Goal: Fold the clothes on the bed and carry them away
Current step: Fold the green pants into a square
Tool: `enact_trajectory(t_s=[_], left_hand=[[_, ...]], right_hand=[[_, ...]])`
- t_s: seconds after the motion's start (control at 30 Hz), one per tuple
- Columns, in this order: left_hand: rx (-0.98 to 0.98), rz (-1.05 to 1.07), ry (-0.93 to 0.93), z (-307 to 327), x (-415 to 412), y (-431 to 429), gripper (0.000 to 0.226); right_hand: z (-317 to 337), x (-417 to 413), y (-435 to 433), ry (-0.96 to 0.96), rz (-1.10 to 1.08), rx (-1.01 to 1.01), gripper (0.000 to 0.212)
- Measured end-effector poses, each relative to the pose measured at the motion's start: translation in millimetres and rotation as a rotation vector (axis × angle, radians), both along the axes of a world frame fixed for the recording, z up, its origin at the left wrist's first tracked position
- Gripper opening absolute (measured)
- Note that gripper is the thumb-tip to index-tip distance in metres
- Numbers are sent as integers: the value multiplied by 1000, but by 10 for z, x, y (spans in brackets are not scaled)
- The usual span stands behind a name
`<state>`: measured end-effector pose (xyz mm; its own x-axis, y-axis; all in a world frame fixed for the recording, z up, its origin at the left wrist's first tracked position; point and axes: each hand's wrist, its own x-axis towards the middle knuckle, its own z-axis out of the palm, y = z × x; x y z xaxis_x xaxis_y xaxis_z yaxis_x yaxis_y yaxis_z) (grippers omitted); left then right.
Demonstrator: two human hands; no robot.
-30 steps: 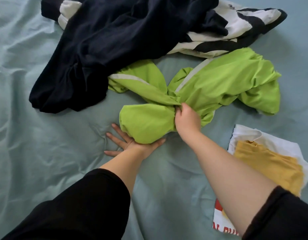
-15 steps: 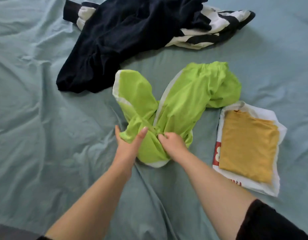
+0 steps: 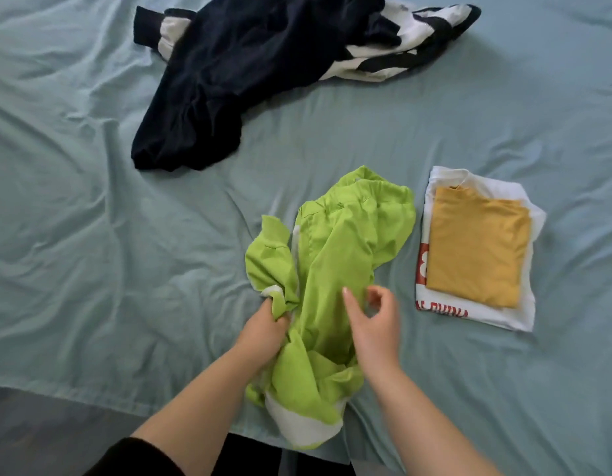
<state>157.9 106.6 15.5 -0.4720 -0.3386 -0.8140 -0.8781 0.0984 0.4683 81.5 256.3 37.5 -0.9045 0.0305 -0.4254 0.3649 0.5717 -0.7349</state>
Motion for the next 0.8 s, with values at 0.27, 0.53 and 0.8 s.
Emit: enact_trajectory(t_s=[0.27,0.53,0.8], left_hand=[[-604,-163,238,307,-129,89,107],[43,145,301,334,-675,529,97],[-148,-165,457,512,-597,1312,49]], right_hand=[[-162,-392,-266,-159,286,146,51],[-70,-539,360,-461,-244,-354,33],[366,-303,768,-281,-223,-602,43]])
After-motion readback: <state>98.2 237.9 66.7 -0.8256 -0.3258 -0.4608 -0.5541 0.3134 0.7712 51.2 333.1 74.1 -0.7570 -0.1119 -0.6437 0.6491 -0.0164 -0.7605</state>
